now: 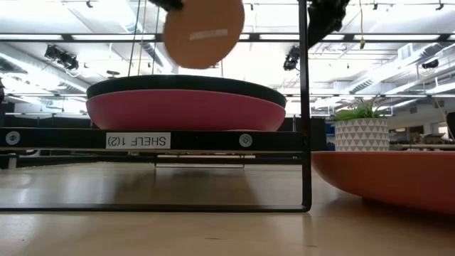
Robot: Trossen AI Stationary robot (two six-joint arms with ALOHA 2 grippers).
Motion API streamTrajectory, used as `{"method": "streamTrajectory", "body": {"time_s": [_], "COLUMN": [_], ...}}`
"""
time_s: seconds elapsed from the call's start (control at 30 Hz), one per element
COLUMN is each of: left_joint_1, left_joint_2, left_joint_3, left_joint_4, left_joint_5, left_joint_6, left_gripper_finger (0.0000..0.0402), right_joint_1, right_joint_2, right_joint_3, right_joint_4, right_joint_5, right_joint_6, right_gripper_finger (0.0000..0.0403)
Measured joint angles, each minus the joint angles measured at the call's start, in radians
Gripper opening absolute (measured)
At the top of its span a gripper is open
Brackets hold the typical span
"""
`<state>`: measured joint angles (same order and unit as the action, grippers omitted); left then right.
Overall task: Place and stack plates onto a shelf
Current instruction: Stack the brown plate on top of the light orange plate on the shelf
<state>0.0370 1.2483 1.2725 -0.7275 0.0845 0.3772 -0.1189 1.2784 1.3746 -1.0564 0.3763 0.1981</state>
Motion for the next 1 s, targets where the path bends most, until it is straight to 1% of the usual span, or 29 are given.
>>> {"method": "streamTrajectory", "body": {"time_s": [0.13,0.3,0.37,0.47,0.67,0.83,1.0], "left_joint_1": [-0.071,-0.114,-0.113,-0.103,-0.078,-0.053,-0.035], "left_joint_2": [0.039,0.091,0.115,0.157,0.224,0.246,0.255], "left_joint_3": [-0.012,-0.070,-0.103,-0.145,-0.178,-0.198,-0.212], "left_joint_4": [-0.078,-0.094,-0.090,-0.082,-0.055,-0.011,-0.034], "left_joint_5": [-0.003,-0.021,-0.033,-0.083,-0.138,-0.144,-0.145], "left_joint_6": [0.047,0.150,0.181,0.211,0.223,0.225,0.223], "left_gripper_finger": [0.0014,0.0014,0.0014,0.0015,0.0015,0.0015,0.0015], "right_joint_1": [-0.003,-0.003,0.000,0.006,0.022,0.022,0.040], "right_joint_2": [-0.008,-0.012,-0.012,-0.011,-0.011,-0.011,-0.011], "right_joint_3": [0.000,0.000,0.000,0.000,0.000,0.000,0.000], "right_joint_4": [-0.040,-0.026,-0.020,-0.019,-0.013,-0.006,0.010], "right_joint_5": [-0.003,-0.029,-0.049,-0.081,-0.086,-0.090,-0.090], "right_joint_6": [0.044,0.099,0.121,0.153,0.175,0.218,0.228], "right_gripper_finger": [0.0052,0.0052,0.0052,0.0052,0.0052,0.0052,0.0052]}}
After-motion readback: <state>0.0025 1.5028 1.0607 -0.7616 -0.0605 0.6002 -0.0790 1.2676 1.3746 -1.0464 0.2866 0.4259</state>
